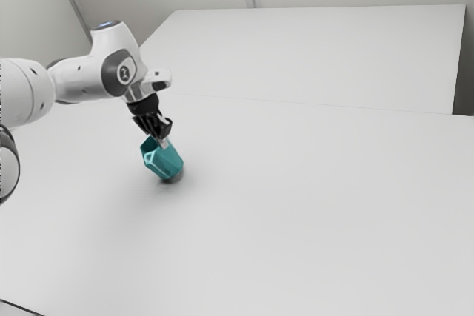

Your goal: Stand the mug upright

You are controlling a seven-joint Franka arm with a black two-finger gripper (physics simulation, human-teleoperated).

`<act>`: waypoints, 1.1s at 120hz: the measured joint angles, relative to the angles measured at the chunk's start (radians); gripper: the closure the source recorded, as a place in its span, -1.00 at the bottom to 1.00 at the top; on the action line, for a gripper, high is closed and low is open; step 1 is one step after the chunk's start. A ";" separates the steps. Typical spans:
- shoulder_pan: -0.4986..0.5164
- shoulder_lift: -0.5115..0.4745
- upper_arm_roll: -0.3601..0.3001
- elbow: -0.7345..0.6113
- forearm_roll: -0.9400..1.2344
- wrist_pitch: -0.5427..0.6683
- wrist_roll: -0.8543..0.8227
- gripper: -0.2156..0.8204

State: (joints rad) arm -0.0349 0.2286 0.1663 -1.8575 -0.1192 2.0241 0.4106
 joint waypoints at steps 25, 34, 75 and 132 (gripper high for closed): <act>-0.001 0.036 -0.007 0.039 0.001 -0.024 -0.062 0.93; -0.001 0.040 -0.008 0.042 0.001 -0.029 -0.079 0.93; -0.014 0.063 -0.011 0.120 -0.002 -0.053 -0.133 0.13; 0.012 -0.168 0.002 0.191 0.059 -0.172 -0.129 -0.49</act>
State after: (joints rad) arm -0.0228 0.0608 0.1686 -1.6661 -0.0601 1.8519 0.2816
